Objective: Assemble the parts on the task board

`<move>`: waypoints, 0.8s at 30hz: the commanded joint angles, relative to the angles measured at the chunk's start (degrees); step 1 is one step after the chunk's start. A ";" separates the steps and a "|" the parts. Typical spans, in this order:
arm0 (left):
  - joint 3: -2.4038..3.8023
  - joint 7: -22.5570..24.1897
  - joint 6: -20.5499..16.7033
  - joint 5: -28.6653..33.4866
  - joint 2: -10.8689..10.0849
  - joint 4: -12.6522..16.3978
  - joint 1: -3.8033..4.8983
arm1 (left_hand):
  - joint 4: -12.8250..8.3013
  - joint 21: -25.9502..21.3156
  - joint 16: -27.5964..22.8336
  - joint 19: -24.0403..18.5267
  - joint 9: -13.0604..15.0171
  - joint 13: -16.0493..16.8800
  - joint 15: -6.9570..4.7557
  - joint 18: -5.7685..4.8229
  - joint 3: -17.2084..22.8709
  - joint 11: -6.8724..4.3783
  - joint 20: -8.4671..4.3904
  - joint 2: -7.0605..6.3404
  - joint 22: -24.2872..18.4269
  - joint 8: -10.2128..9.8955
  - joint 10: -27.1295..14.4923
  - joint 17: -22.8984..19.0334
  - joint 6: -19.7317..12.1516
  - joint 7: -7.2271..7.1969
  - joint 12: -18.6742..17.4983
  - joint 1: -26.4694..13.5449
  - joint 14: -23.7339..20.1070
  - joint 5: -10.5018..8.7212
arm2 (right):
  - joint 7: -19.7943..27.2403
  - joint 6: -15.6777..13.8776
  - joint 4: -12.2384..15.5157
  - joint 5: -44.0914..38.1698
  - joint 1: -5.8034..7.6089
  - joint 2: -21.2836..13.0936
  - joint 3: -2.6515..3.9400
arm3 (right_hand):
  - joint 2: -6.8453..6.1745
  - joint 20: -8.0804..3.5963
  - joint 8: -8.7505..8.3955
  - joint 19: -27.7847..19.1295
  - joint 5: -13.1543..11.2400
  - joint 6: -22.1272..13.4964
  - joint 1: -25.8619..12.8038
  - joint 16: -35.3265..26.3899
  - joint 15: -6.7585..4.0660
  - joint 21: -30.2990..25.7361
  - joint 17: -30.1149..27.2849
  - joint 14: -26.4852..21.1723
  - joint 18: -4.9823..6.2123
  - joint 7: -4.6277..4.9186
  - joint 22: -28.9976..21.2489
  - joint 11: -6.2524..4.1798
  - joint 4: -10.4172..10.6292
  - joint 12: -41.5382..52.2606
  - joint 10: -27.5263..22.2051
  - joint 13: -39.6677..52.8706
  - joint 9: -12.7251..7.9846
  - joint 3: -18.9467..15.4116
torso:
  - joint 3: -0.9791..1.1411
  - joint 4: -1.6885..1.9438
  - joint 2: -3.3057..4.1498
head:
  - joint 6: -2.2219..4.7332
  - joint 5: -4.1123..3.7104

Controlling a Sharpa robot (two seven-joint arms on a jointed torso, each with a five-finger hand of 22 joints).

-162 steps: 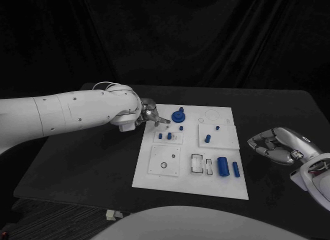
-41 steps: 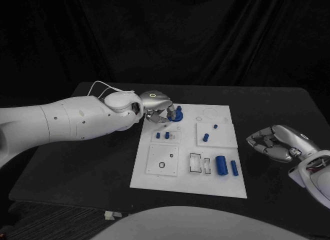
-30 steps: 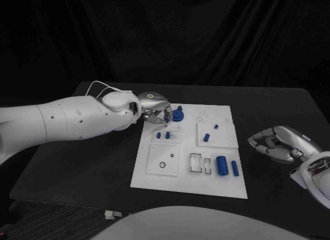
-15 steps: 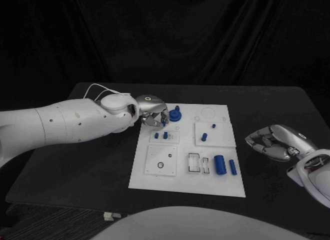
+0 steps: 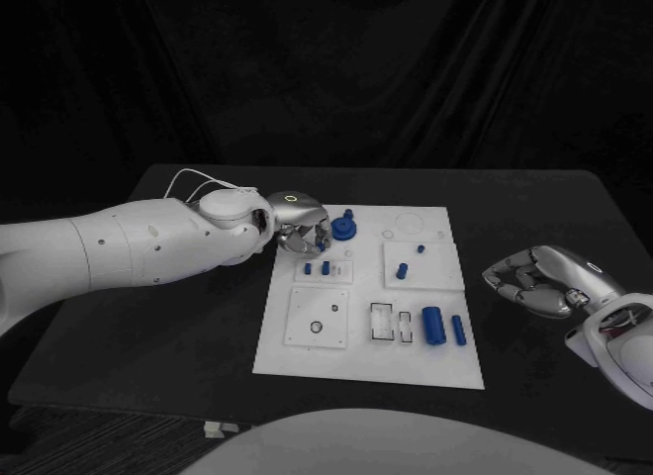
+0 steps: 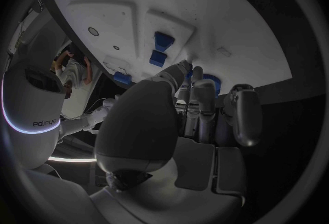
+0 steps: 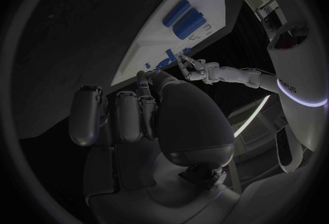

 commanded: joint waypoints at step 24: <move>0.04 -0.14 0.21 0.34 1.46 -1.04 -0.79 | -0.43 0.14 -0.27 0.09 0.07 -0.16 0.08 -0.08 0.45 0.13 -0.05 -0.33 10.61 -0.10 0.42 -0.30 0.48 0.19 -0.56 0.30 -0.54 0.73 | -0.45 0.53 0.16 -0.14 -0.20 0.13 0.03 | -0.36 0.39 -0.28 0.03 0.21 0.41 0.30 -0.28 0.36 -0.13 -0.10 2.64 0.49 0.11 10.24 0.13 -0.46 -0.23 0.10 2.03 0.10 0.12 | -0.01 -0.07 0.02 | -0.01 0.33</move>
